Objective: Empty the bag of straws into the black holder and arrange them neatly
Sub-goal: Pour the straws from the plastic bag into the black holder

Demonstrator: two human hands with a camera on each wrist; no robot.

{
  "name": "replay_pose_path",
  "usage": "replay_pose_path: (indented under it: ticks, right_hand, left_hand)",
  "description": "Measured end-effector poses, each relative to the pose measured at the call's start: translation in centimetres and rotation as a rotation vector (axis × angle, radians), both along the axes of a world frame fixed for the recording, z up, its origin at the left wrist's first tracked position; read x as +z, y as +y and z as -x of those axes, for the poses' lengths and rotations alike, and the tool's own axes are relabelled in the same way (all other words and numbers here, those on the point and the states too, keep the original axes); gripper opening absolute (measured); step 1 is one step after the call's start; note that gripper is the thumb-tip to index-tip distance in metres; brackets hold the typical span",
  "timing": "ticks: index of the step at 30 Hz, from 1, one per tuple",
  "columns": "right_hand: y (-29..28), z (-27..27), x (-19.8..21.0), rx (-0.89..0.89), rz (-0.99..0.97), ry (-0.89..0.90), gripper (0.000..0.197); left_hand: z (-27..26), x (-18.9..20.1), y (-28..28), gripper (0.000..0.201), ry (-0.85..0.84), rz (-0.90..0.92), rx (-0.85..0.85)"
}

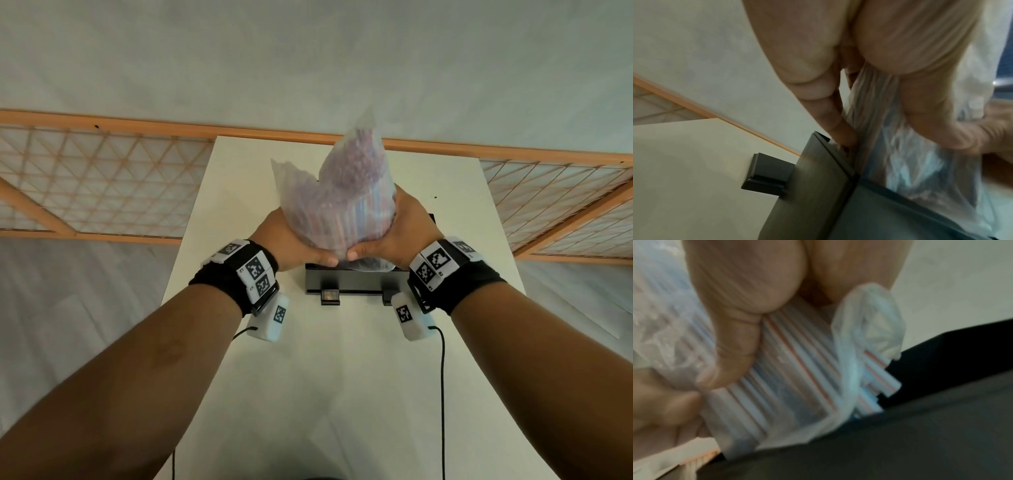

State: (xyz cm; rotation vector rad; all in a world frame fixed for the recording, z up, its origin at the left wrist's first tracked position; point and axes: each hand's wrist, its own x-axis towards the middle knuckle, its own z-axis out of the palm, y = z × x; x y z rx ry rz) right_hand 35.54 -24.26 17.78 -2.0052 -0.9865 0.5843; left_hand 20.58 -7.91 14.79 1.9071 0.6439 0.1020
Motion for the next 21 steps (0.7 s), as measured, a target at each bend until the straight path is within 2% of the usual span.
replay_pose_path:
  ticks: [5,8,13,17,21]
  right_hand:
    - [-1.2,0.5,-0.7,-0.015,-0.033,0.063,0.098]
    - [-1.4,1.0,-0.5,-0.012,-0.077,0.070,0.103]
    - [-1.4,1.2,1.2,-0.017,-0.138,0.029,0.097]
    - [-1.7,0.9,3.2,0.007,-0.195,-0.039,0.099]
    - [-2.2,0.6,5.3,0.018,-0.338,-0.028,0.082]
  left_hand:
    - [1.3,0.9,0.0,0.085,-0.226,0.068,-0.157]
    - [1.5,1.3,-0.2,0.086,-0.220,0.037,-0.183]
    - [1.3,3.3,0.1,0.075,-0.366,0.121,-0.150]
    - [1.3,4.7,0.1,0.071,-0.456,0.177,-0.026]
    - [1.1,6.5,-0.5,0.071,-0.536,0.247,0.002]
